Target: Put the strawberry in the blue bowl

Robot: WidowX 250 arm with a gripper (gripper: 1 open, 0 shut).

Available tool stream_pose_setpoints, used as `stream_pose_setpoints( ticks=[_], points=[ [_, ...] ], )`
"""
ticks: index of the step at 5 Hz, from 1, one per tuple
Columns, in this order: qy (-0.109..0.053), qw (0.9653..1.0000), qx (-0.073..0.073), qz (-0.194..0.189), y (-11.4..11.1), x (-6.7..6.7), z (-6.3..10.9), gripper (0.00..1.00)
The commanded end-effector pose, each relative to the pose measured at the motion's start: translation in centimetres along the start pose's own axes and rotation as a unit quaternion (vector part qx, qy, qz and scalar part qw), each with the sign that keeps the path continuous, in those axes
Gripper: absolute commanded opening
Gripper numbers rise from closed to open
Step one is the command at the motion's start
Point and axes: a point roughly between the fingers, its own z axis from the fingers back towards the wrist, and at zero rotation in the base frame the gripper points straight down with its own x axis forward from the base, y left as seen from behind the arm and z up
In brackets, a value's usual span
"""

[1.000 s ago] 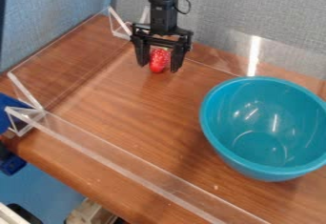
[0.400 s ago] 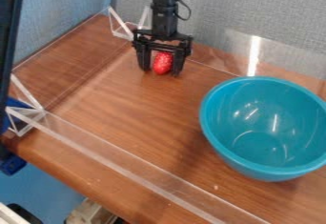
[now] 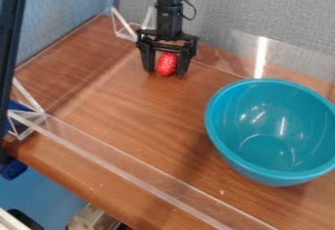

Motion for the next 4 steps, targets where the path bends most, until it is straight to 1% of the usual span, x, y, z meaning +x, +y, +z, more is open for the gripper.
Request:
stream_pose_setpoints(
  ticks=[1,2,3,4],
  points=[
    [-0.027,0.9996,-0.004,0.006,0.35,0.73,1.37,1.00],
    [-0.026,0.9996,-0.005,0.007,0.31,0.84,1.08,0.00],
    [-0.025,0.9997,-0.006,0.003,0.09,0.58,1.16,1.00],
    [-0.026,0.9996,-0.007,-0.002,0.07,0.54,1.03,0.00]
  ],
)
